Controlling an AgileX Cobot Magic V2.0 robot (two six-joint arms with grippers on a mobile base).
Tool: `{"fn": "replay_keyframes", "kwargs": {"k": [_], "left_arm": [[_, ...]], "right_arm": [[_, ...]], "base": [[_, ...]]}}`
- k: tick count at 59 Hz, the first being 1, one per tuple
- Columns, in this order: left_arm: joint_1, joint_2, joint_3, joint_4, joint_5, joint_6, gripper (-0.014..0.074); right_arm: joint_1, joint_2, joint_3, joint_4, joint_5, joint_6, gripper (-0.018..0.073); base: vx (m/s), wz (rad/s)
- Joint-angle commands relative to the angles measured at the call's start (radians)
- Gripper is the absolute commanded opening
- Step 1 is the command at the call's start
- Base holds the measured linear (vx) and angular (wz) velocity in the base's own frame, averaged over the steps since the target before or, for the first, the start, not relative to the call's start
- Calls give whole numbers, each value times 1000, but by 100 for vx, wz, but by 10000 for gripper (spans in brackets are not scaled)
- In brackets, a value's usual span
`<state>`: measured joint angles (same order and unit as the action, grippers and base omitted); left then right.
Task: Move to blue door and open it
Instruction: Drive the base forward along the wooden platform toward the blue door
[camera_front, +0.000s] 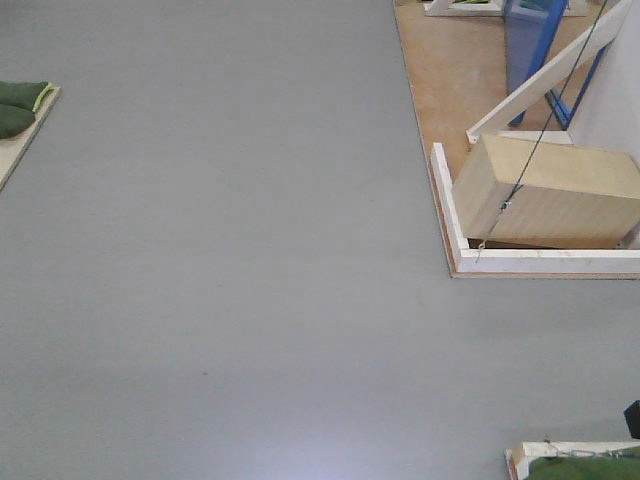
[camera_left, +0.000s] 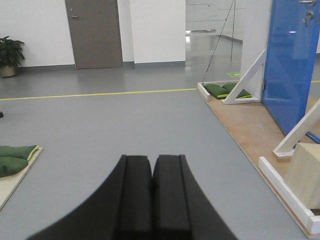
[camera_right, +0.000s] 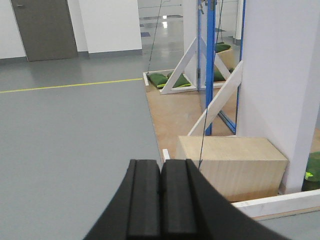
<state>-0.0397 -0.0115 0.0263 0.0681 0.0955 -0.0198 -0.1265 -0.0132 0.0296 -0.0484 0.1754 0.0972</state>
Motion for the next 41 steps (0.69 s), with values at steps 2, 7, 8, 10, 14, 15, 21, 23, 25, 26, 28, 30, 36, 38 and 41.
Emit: {"fn": "replay_keyframes", "kwargs": {"k": [2,7,8,10,14,15,21,23,25,26,28,30,36,38,41], "left_arm": [[1,-15,-26,-2,-84,-7,73],[1,-15,-26,-2,-84,-7,73],[1,-15,-26,-2,-84,-7,73],[1,-15,-26,-2,-84,-7,73],[1,-15,-26,-2,-84,-7,73],[1,-15,-26,-2,-84,-7,73],[1,-15,-26,-2,-84,-7,73],[1,-15,-26,-2,-84,-7,73],[1,-15,-26,-2,-84,-7,73],[1,-15,-26,-2,-84,-7,73],[1,-15,-26,-2,-84,-7,73],[1,-15,-26,-2,-84,-7,73],[1,-15,-26,-2,-84,-7,73],[1,-15,-26,-2,-84,-7,73],[1,-15,-26,-2,-84,-7,73]], "right_arm": [[-5,-13,2,-3,-83,-9,-1],[-5,-13,2,-3,-83,-9,-1],[-5,-13,2,-3,-83,-9,-1],[-5,-13,2,-3,-83,-9,-1],[-5,-13,2,-3,-83,-9,-1],[-5,-13,2,-3,-83,-9,-1],[-5,-13,2,-3,-83,-9,-1],[-5,-13,2,-3,-83,-9,-1],[-5,-13,2,-3,-83,-9,-1],[-5,-13,2,-3,-83,-9,-1],[-5,-13,2,-3,-83,-9,-1],[-5,-13,2,-3,-83,-9,-1],[-5,-13,2,-3,-83,-9,-1],[-5,-13,2,-3,-83,-9,-1],[-5,-13,2,-3,-83,-9,-1]], "base": [[47,2],[48,0],[48,0],[48,0],[47,-1],[47,-1],[48,-2],[48,-3],[48,-4],[48,-4],[48,-4],[48,-4],[48,-3],[48,-1],[48,0]]}}
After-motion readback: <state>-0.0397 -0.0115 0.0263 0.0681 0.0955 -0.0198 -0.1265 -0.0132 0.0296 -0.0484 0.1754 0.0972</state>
